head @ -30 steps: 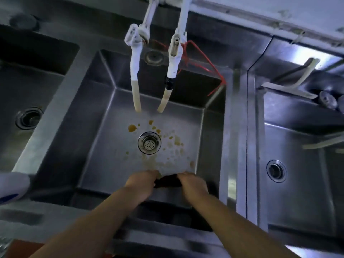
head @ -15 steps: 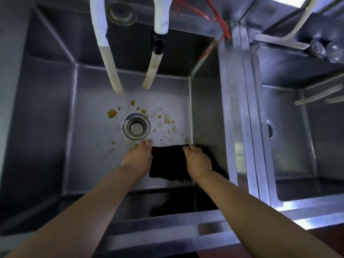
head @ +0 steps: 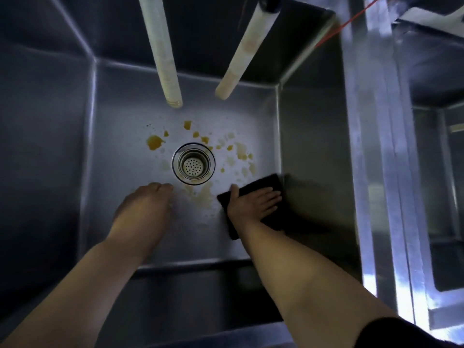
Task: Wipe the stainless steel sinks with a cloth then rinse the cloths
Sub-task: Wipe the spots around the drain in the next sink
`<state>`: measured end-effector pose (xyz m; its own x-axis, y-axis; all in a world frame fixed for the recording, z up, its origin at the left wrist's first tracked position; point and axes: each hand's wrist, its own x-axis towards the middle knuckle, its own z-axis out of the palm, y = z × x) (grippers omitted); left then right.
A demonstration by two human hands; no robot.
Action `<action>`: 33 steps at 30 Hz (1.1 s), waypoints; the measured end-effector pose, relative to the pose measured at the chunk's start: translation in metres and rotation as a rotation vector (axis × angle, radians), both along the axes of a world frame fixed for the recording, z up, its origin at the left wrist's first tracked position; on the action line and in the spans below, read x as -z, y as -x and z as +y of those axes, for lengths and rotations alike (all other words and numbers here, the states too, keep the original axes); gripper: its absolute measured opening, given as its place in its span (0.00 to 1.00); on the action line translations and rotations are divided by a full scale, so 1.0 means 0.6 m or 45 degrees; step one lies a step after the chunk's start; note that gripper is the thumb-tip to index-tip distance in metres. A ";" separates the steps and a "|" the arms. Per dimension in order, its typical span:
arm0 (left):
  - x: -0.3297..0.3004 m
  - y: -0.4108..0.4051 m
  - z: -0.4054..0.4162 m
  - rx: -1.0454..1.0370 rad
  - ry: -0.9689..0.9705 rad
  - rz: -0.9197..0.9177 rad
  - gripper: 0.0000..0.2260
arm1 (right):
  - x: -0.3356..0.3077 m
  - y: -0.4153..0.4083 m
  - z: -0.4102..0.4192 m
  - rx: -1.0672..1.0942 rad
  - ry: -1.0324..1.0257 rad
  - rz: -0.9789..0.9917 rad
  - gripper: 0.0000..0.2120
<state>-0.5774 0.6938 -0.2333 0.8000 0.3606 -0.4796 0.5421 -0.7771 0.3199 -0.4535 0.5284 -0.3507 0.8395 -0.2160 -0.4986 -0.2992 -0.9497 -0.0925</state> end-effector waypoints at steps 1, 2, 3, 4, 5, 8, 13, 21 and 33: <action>0.009 0.002 0.001 0.001 0.000 0.006 0.14 | 0.007 -0.012 -0.003 -0.123 0.001 -0.101 0.48; 0.016 0.004 0.001 -0.001 -0.004 0.014 0.14 | 0.012 -0.027 -0.009 -0.273 -0.006 -0.178 0.46; 0.022 0.006 0.000 -0.007 -0.009 0.011 0.14 | 0.015 -0.046 -0.014 -0.429 -0.008 -0.238 0.45; 0.026 0.006 0.000 -0.019 -0.014 -0.011 0.14 | 0.017 -0.068 -0.019 -0.577 0.003 -0.289 0.43; 0.029 0.005 0.000 -0.036 -0.019 -0.036 0.13 | 0.019 -0.092 -0.023 -0.706 0.019 -0.327 0.42; 0.035 0.001 0.002 -0.051 -0.044 -0.074 0.12 | 0.019 -0.139 -0.031 -0.927 0.037 -0.341 0.41; 0.033 -0.001 0.011 -0.087 -0.021 -0.025 0.13 | 0.004 -0.063 -0.073 -0.889 -0.001 -0.297 0.42; 0.019 -0.006 0.016 -0.216 0.025 0.113 0.13 | 0.000 0.016 -0.118 -0.821 0.144 0.053 0.46; 0.041 -0.007 0.010 -0.221 -0.009 0.016 0.24 | 0.040 -0.166 0.011 -0.841 0.098 -0.400 0.39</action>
<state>-0.5730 0.7000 -0.2578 0.7193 0.4965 -0.4860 0.6724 -0.6734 0.3072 -0.3541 0.5351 -0.3750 0.9076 0.3594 -0.2169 0.3671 -0.9302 -0.0054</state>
